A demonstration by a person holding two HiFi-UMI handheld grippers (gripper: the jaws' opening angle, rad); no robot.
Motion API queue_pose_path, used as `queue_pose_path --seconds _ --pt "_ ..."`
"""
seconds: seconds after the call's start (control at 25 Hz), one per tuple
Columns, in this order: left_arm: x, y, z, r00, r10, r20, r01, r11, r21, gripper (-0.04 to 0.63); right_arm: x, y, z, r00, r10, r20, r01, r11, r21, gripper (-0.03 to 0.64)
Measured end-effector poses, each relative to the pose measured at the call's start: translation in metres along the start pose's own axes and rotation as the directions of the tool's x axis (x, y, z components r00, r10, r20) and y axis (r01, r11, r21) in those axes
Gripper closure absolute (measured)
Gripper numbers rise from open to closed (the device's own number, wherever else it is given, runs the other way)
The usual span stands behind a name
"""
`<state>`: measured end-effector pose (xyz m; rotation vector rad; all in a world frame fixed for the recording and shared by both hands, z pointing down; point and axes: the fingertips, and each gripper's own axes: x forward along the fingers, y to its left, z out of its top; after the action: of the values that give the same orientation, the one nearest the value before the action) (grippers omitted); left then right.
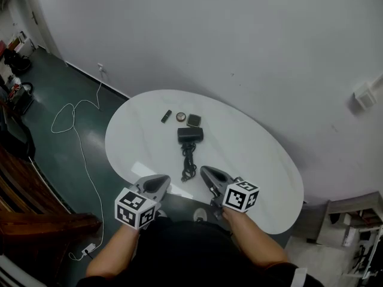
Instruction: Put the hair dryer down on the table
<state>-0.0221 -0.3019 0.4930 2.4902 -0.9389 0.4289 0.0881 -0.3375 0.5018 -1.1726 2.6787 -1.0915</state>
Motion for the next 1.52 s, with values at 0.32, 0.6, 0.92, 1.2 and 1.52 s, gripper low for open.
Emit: queue_pose_path --seconds 0.32,0.6,0.92,1.2,1.52 --pt "0.009 -0.012 0.015 0.998 -0.058 0.012 0.057 0.998 0.041 0.578 -0.041 0.02 0.016 0.993 0.044 0.105 -0.048 0.998 0.031 0.607" --pt "0.013 -0.017 0.02 0.997 -0.079 0.005 0.078 0.994 0.08 0.578 -0.063 0.008 0.022 0.991 -0.029 0.131 0.033 0.999 -0.027 0.609" --pt "0.016 -0.02 0.025 0.996 -0.083 0.012 0.082 0.993 0.09 0.578 -0.065 0.004 0.012 0.993 -0.071 0.092 0.084 0.986 -0.144 0.609" --pt "0.014 -0.019 0.028 0.997 -0.074 0.02 0.073 0.994 0.082 0.578 -0.064 0.0 0.008 0.995 -0.073 0.073 0.082 0.987 -0.136 0.609" --pt "0.011 -0.018 0.029 0.998 -0.062 0.032 0.059 0.995 0.079 0.578 -0.065 0.001 0.008 0.995 -0.068 0.074 0.078 0.987 -0.14 0.609"
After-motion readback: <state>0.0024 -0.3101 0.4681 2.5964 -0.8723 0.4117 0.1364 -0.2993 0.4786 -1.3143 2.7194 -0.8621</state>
